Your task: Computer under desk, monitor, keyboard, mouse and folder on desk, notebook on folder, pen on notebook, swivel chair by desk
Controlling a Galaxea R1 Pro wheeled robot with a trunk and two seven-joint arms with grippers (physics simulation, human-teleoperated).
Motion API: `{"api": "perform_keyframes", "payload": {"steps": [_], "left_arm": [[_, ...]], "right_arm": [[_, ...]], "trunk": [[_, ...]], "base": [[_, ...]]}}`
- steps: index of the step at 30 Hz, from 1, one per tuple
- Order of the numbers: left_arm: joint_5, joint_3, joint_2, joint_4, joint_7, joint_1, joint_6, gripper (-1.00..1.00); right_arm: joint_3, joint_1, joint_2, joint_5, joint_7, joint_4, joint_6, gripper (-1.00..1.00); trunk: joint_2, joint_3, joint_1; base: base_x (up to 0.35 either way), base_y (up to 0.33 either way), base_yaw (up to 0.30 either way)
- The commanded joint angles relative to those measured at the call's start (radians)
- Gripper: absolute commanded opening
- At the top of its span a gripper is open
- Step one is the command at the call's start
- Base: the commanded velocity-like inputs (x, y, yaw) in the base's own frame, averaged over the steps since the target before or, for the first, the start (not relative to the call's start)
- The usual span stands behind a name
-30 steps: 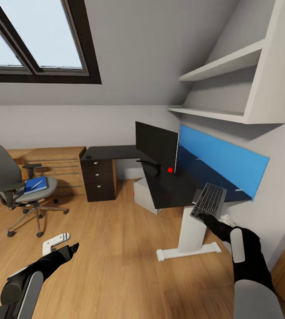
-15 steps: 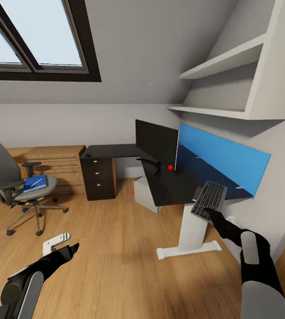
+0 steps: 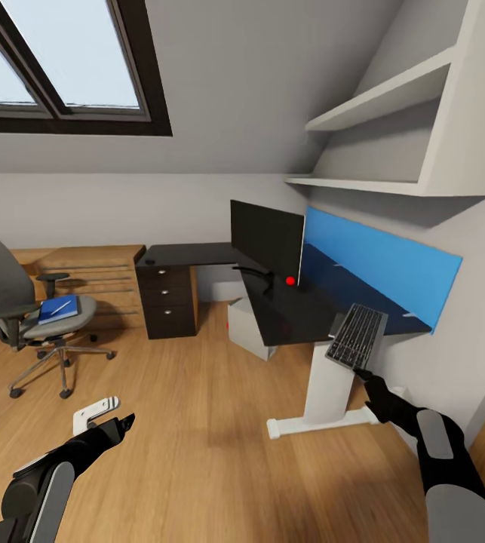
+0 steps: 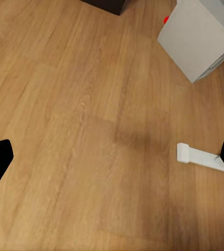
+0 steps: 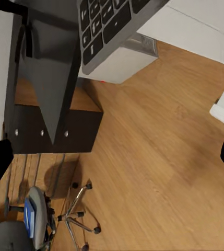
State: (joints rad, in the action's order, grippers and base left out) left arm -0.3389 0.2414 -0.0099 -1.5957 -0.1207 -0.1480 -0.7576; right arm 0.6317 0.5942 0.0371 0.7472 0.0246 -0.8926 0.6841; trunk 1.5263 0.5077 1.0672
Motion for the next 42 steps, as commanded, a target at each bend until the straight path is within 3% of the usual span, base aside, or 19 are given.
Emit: {"api": "perform_keyframes", "payload": {"steps": [1,5,14,19,35,42], "left_arm": [[-0.011,0.001,-0.001,-0.001,-0.008,-0.001,-0.005,1.0],[-0.011,0.001,-0.001,-0.001,-0.008,-0.001,-0.005,1.0],[-0.011,0.001,-0.001,-0.001,-0.008,-0.001,-0.005,1.0],[-0.011,0.001,-0.002,0.0,-0.008,-0.001,-0.005,1.0],[-0.011,0.001,-0.002,0.0,-0.008,-0.001,-0.005,1.0],[-0.011,0.001,-0.002,0.0,-0.008,-0.001,-0.005,1.0]], "right_arm": [[0.003,0.001,0.0,0.006,0.004,0.0,0.0,1.0],[0.003,0.001,0.001,0.029,0.014,0.002,-0.02,1.0],[0.003,0.001,0.002,0.033,0.018,0.003,-0.027,1.0],[0.003,0.001,0.005,0.032,0.111,0.004,-0.027,1.0],[0.006,0.001,0.014,0.032,0.258,0.01,-0.028,1.0],[0.008,-0.022,0.042,0.032,0.449,0.038,-0.028,1.0]], "trunk": [[0.008,0.004,0.004],[0.036,0.017,0.019],[0.099,0.045,0.054],[0.134,0.061,0.073],[0.246,0.111,0.134],[0.295,0.133,0.161]], "base": [[0.0,0.0,0.0],[0.0,0.0,0.0],[0.0,0.0,0.0],[0.0,0.0,0.0],[0.0,0.0,0.0],[0.0,0.0,0.0]]}}
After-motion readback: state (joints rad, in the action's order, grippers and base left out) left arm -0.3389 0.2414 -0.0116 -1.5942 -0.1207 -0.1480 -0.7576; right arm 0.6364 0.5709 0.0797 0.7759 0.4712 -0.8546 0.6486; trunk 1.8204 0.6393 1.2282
